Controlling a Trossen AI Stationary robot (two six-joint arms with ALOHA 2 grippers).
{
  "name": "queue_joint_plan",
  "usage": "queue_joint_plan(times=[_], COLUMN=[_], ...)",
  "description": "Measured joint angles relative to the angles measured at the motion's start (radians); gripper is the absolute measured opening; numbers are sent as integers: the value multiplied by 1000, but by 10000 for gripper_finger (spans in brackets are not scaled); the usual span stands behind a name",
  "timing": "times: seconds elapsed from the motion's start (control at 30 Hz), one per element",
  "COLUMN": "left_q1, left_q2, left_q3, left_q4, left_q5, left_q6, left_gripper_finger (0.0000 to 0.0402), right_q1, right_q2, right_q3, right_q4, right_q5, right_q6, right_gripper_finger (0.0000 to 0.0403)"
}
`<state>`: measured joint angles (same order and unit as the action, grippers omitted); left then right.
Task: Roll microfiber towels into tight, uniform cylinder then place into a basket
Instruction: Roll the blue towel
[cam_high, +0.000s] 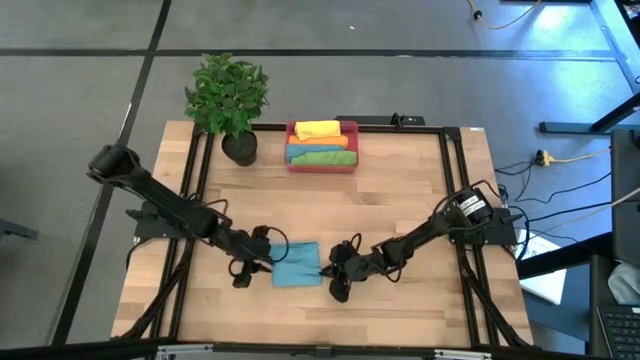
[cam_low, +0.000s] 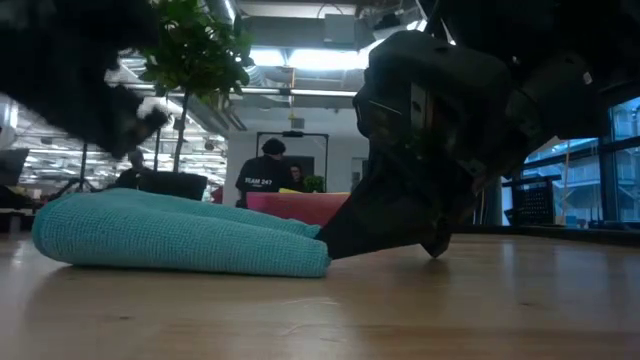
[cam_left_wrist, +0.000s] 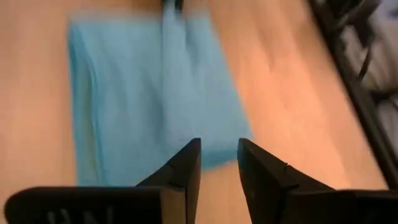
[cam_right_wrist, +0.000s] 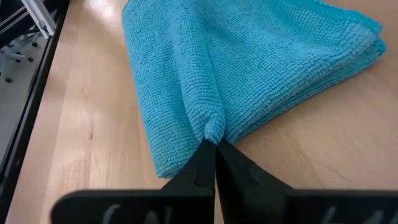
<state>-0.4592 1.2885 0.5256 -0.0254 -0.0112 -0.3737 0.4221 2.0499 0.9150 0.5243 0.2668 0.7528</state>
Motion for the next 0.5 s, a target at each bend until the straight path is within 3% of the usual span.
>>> queue_joint_plan(times=[0.23,0.5], left_q1=[-77,-73], left_q2=[10,189], left_q3=[9,8], left_q4=[231,226], left_q5=[-288,-312], left_q6=[148,51], left_gripper_finger=[90,90], right_q1=[0,0], right_q2=[1,1], right_q3=[0,0], right_q4=[2,29], right_q5=[1,2], right_q6=[-2,-34], right_gripper_finger=[5,15])
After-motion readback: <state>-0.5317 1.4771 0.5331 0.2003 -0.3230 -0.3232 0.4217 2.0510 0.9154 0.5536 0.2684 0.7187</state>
